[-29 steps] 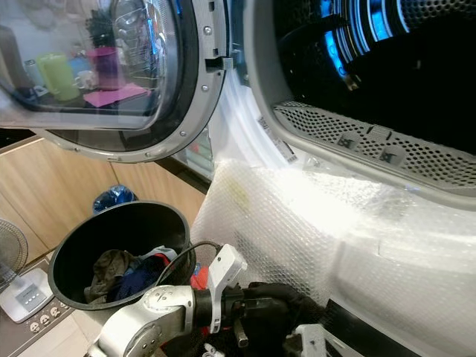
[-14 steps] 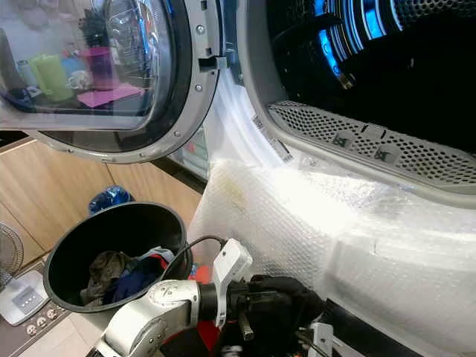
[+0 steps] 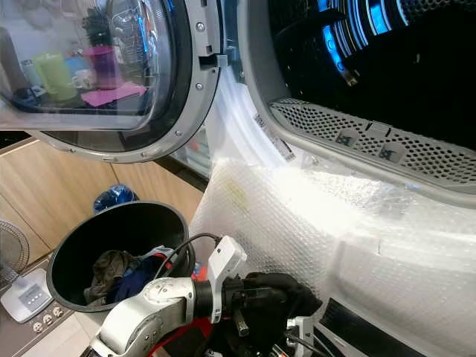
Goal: Clothes washing
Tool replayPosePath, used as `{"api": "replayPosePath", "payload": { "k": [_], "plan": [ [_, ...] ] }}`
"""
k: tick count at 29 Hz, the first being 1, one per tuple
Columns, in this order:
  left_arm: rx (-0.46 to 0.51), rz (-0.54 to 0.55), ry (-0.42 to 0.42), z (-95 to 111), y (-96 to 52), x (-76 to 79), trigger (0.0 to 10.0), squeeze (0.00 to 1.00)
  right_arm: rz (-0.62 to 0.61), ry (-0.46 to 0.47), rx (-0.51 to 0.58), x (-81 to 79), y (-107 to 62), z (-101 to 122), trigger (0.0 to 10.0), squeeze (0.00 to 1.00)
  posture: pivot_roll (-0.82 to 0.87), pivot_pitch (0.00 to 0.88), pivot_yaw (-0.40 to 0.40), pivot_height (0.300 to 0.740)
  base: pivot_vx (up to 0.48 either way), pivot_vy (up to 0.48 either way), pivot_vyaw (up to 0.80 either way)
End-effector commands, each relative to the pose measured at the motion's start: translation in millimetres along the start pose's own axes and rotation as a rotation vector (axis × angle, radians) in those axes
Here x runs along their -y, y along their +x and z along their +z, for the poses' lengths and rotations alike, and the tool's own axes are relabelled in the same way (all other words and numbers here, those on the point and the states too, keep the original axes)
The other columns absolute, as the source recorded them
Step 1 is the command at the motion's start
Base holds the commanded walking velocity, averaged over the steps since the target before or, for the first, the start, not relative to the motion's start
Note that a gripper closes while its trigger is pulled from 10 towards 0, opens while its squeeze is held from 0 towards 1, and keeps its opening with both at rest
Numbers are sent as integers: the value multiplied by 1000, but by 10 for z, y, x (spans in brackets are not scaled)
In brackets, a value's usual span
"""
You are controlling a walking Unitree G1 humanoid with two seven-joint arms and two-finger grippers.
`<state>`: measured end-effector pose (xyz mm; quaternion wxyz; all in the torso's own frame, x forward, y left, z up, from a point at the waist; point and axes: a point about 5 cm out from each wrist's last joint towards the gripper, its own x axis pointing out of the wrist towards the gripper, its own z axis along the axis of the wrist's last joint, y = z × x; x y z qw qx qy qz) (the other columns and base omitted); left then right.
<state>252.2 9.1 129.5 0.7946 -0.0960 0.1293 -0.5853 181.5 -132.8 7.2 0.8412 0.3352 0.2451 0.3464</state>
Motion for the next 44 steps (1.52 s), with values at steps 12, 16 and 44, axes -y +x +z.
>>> {"api": "replayPosePath", "payload": {
  "k": [12, 16, 44],
  "plan": [
    [14, -35, 30, 98, 47, 55, 0, 0, -147, -154, -147, 201, -24, -106, 10000, 0, -113, 18, 84, 740, 0, 0, 0],
    [22, -28, 34, 124, 63, 48, 0, 0, -210, -102, -54, 266, 96, -24, 10000, 0, -103, 30, 84, 740, 0, 0, 0],
    [49, -9, 37, 150, 98, 34, 0, 0, -133, -66, 107, 310, -24, 152, 0, 0, -96, 18, 54, 740, 0, 0, 0]
  ]
}}
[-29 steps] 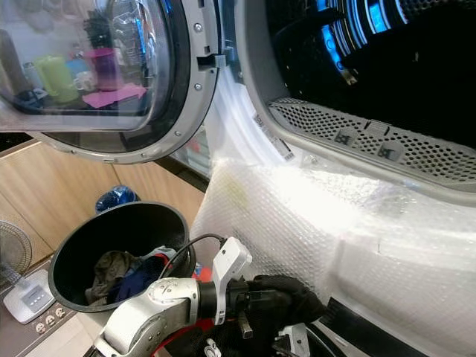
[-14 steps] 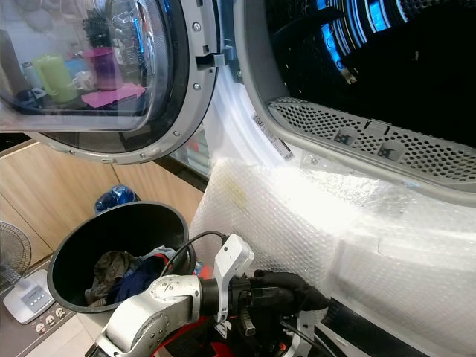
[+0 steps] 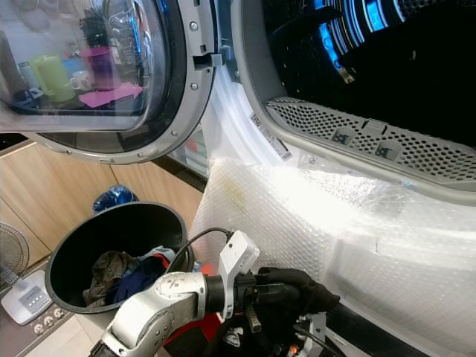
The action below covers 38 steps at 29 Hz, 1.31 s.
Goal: Clothes washing
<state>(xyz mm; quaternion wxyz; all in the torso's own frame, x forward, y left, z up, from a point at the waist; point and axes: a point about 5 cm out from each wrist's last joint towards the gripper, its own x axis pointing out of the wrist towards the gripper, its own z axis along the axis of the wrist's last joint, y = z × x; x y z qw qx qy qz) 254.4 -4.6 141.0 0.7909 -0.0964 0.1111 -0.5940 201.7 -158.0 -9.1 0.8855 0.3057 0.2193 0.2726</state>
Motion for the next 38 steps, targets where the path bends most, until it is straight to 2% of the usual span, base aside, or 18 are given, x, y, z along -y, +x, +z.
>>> {"api": "replayPosePath", "payload": {
  "k": [1, 10, 27, 29, 30, 31, 34, 35, 36, 38],
  "plan": [
    [22, 13, 16, 36, -29, -24, 0, 0, 28, -5, 14, -33, 0, 38, 0, 0, -96, 14, 53, 740, 0, 0, 0],
    [41, 24, 28, 94, 5, -50, 0, 0, 40, -15, 2, -4, -15, 70, 0, 0, -91, 26, 31, 740, 0, 0, 0],
    [61, 65, 18, 75, -73, -71, 0, 0, 65, -24, -38, -51, 62, 32, 0, 0, -107, 23, 25, 740, 0, 0, 0],
    [65, 82, 14, 79, -116, -121, 2824, 0, 69, -37, -45, -64, 141, 46, 0, 0, -105, 0, 40, 740, 0, 0, 0],
    [64, 77, 20, 92, -133, -136, 3294, 0, 68, -45, -43, -69, 171, 61, 0, 0, -99, 0, 45, 740, 0, 0, 0],
    [67, 84, 21, 113, -152, -150, 6275, 1000, 67, -46, -29, -74, 194, 81, 0, 0, -95, 0, 51, 740, 0, 0, 0],
    [71, 95, 31, 147, -227, -156, 8980, 1000, 70, -45, -13, -95, 212, 80, 0, 0, -59, 14, 59, 740, 0, 0, 0],
    [70, 104, 32, 148, -255, -159, 8980, 1000, 72, -44, -16, -99, 205, 64, 0, 0, -55, 14, 59, 740, 0, 0, 0],
    [71, 112, 31, 147, -286, -164, 9647, 1000, 72, -43, -21, -97, 198, 50, 0, 0, -49, 17, 58, 740, 0, 0, 0],
    [70, 123, 28, 143, -333, -175, 9804, 1000, 68, -40, -32, -85, 193, 33, 0, 0, -35, 19, 57, 740, 0, 0, 0]
  ]
}}
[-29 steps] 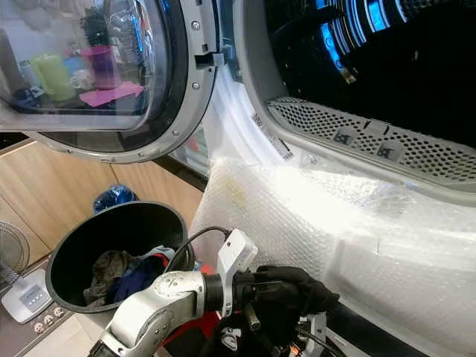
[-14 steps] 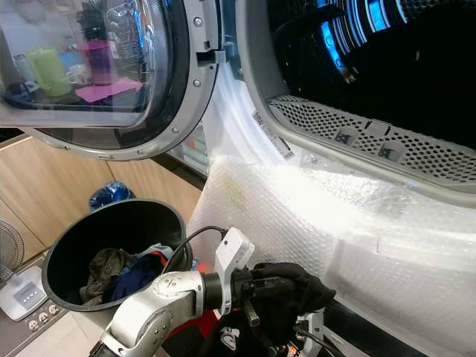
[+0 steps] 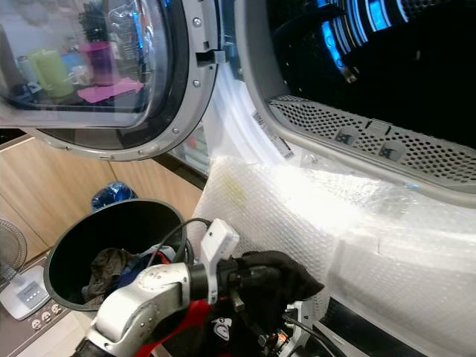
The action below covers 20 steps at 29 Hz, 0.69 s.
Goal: Clothes washing
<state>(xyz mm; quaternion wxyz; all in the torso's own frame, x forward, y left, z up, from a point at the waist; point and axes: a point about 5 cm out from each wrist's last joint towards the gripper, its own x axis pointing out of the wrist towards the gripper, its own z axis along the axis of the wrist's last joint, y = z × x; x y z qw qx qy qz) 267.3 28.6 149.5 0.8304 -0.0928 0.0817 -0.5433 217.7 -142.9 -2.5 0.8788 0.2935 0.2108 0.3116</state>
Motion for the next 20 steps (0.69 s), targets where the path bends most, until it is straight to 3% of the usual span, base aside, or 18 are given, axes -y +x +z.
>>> {"api": "replayPosePath", "payload": {
  "k": [1, 9, 13, 20],
  "plan": [
    [8, 4, -10, 18, -56, 0, 9804, 1000, -5, -1, -18, 4, -6, -46, 0, 0, -35, 19, 57, 740, 0, 0, 0],
    [-19, 14, 27, 39, -197, -103, 10000, 1000, 19, -22, -25, 5, 92, 11, 0, 0, 29, 1, 40, 740, 0, 0, 0],
    [-29, -69, 67, 124, -273, -59, 10000, 1000, 15, -37, -73, 37, 134, -11, 0, 0, 60, 0, 21, 740, 0, 0, 0],
    [-46, -29, 98, 151, -365, -171, 10000, 1000, 12, -41, -34, 54, 173, 69, 0, 0, 70, 0, 15, 740, 0, 0, 0]
  ]
}}
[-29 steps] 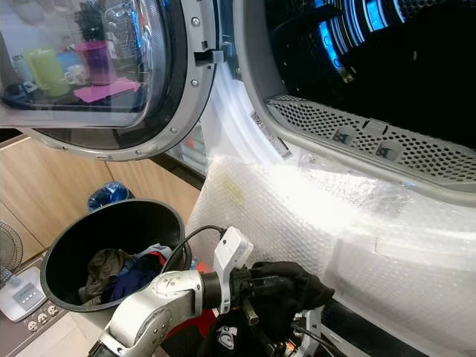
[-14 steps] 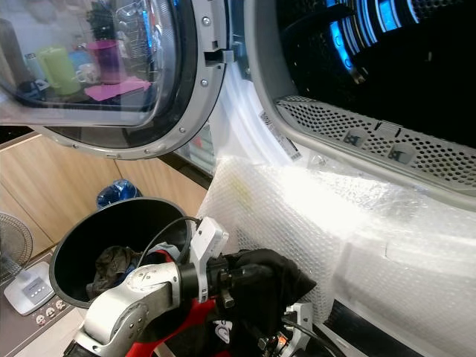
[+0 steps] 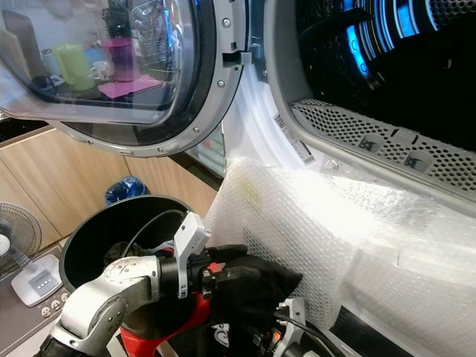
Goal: Clothes washing
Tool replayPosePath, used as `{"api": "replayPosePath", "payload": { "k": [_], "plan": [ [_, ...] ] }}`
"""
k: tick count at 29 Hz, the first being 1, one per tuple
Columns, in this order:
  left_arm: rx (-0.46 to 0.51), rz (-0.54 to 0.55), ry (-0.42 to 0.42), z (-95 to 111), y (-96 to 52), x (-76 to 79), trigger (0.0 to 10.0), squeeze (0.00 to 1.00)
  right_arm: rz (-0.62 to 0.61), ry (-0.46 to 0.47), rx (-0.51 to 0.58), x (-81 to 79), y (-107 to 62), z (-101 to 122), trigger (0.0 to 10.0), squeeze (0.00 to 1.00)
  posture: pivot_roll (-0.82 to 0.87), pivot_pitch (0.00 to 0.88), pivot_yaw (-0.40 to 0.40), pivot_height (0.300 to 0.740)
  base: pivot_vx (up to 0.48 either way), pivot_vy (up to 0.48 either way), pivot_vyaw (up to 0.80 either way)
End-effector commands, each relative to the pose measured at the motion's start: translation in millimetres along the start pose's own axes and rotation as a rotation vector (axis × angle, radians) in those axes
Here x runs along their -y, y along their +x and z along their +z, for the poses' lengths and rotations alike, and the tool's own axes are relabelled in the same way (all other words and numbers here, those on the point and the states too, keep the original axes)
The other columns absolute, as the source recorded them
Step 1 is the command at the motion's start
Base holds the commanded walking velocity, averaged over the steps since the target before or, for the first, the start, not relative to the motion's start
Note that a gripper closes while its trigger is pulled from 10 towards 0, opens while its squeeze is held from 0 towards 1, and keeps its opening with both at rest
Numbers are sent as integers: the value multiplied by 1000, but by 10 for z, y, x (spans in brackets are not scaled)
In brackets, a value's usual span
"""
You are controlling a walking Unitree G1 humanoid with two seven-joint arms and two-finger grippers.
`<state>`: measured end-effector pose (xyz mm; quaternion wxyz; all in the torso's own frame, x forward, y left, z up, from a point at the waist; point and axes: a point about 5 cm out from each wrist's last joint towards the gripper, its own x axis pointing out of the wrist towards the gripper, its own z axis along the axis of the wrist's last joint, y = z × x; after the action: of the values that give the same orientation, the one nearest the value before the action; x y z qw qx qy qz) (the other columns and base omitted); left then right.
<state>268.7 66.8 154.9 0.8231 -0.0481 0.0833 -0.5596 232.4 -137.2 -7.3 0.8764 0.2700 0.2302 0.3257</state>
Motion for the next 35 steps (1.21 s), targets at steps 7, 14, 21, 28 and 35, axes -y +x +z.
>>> {"api": "replayPosePath", "payload": {
  "k": [7, 14, 21, 28, 35],
  "plan": [
    [-1, -5, 35, 99, -205, -88, 10000, 1000, 15, -42, 26, -1, 65, 108, 0, 0, 42, 0, 32, 740, 0, 0, 0],
    [1, 38, 3, 74, -304, -121, 10000, 1000, 31, -25, 30, -45, 4, 3, 0, 0, 27, 11, 46, 740, 0, 0, 0],
    [-8, 32, 10, 74, -272, -108, 10000, 1000, 69, -16, 42, -90, -33, -29, 0, 0, 2, 27, 62, 740, 0, 0, 0],
    [13, 93, 11, 123, -432, -152, 10000, 0, 116, -43, 14, -112, -165, -66, 0, 0, -4, 41, 71, 740, 0, 0, 0],
    [62, 384, 57, 167, -724, -383, 10000, 0, 122, -157, -137, -40, -396, -183, 0, 0, 0, 50, 78, 740, 0, 0, 0]
  ]
}}
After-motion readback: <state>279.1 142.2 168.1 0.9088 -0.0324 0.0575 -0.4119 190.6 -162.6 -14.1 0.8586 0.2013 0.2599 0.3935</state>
